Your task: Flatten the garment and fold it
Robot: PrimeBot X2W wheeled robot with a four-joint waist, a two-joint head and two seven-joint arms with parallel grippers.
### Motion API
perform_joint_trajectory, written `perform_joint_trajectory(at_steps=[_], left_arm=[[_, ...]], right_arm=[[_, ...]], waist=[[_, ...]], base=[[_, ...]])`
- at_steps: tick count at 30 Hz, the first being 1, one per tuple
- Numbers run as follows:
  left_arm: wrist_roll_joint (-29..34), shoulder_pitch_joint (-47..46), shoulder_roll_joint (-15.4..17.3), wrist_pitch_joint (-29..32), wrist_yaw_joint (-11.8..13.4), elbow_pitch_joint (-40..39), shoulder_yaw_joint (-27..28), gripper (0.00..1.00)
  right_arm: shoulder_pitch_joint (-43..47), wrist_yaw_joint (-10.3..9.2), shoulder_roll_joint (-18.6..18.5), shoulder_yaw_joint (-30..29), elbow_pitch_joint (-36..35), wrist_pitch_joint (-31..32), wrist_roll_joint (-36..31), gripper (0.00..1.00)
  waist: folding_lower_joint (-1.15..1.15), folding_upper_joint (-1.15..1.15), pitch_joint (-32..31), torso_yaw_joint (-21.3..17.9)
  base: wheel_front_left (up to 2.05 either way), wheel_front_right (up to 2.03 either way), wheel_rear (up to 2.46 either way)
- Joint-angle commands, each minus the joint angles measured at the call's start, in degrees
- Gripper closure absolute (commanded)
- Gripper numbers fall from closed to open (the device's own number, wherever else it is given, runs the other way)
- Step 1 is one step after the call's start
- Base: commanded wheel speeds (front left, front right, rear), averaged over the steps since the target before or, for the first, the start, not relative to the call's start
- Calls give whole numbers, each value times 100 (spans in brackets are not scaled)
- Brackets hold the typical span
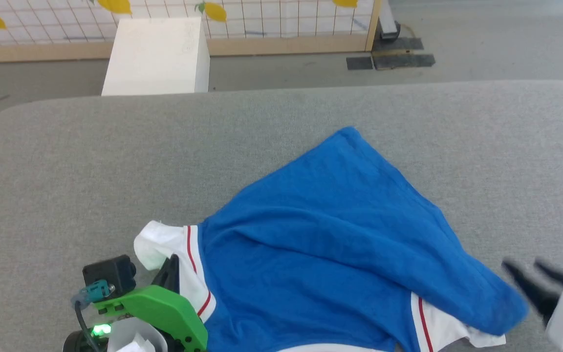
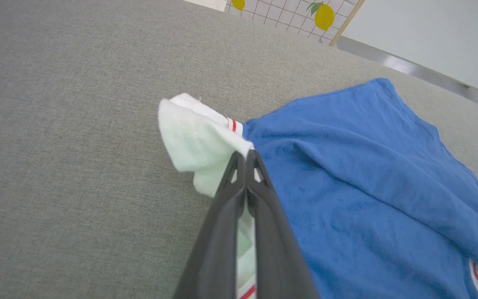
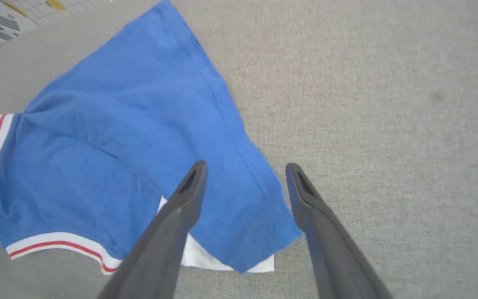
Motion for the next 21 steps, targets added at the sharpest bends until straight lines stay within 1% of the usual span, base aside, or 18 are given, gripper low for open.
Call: perform_joint_trajectory(at_steps=[1,4,7,10,15,18,21], left_arm=[[-38,84,65,24,11,-7,17,100],[-45,96,90,38,10,-23,21,100],[-40,98,103,34,6,-64,12,100],[-1,72,96,30,27,-136,-18,100],[93,-109,45,-11,22,-240,-109,100],[169,-240,-12,-41,23,-294,-193,100],[235,-370,-102,-99,18,-314,-288,100]], right_arm=[[-209,20,87,-103,-138,-276,-35,0],[-599,20,273,-261,-269,-933,-31,0],[-1043,20,331,-111,-141,-1194,-11,0],[-1645,20,317,147,198,-1238,-77,0],[-2968,20,216,756,1144,-1194,-374,0],[-3673,20,76,1238,1719,-985,-576,0],[-4345,20,-130,1791,2280,-650,-819,0]], waist=[[1,0,-89,-21],[1,0,-121,2],[1,0,-61,40],[1,0,92,113],[1,0,542,428],[1,0,868,684],[1,0,1181,949]], base=[[0,0,0],[0,0,0],[0,0,0],[0,0,0],[0,0,0],[0,0,0],[0,0,0]])
